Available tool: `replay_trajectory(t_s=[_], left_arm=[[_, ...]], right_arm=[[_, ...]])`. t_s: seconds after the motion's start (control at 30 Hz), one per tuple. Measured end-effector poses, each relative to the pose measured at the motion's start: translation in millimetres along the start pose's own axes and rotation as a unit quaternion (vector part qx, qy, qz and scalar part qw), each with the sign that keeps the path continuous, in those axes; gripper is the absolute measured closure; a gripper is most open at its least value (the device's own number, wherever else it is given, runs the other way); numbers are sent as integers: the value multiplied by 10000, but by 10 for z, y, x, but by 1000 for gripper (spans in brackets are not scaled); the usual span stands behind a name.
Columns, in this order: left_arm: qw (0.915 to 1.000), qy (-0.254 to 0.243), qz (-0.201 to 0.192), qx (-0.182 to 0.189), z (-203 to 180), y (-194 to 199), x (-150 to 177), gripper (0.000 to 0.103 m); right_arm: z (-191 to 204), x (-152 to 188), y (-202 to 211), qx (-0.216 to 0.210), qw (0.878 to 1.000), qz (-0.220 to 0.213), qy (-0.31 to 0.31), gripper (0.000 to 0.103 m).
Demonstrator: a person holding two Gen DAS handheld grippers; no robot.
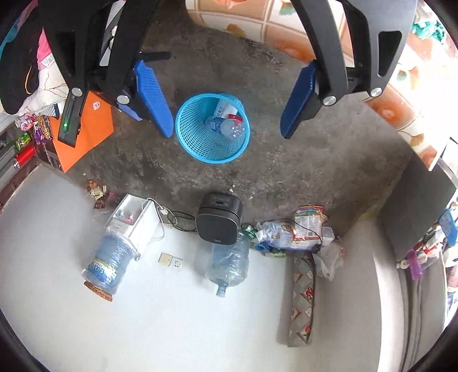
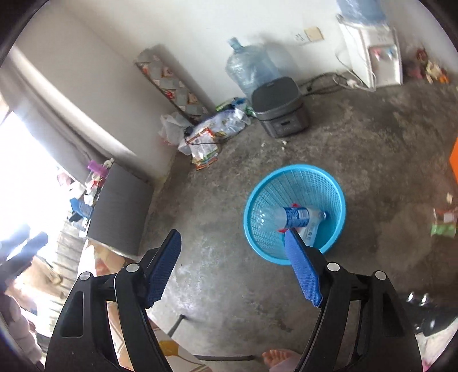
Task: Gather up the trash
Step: 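Move both tools back over the table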
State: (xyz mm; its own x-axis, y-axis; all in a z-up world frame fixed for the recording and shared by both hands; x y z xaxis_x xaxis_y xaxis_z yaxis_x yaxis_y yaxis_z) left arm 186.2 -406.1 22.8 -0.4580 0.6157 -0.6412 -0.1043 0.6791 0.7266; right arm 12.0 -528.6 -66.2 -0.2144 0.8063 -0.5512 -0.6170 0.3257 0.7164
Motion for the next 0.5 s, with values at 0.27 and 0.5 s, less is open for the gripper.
replay_trajectory(t_s=[0.27,0.5], left_arm=[[9918,256,-937,-826,351,1565,336,18],[9773,706,-1435,-1391,486,2495,965,14]], right_arm=[[932,190,716,-615,9838,-954,1387,8],[1639,637,1160,-1514,9557,-1103,2270,8]])
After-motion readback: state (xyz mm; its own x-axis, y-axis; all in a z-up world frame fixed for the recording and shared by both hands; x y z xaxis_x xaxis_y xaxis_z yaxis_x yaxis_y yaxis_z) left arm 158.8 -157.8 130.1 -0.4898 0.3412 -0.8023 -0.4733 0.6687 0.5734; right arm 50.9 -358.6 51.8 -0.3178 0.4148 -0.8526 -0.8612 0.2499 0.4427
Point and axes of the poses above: each gripper's, at about its wrist camera, not at the fingertips, and y roughly against the way its jaws point, z to its left, x to its underside, the point moved 7 cm from there along -y, roughly the way its jaws point, and after that the axes turned 6 degrees about x, right-handed, at the moved point
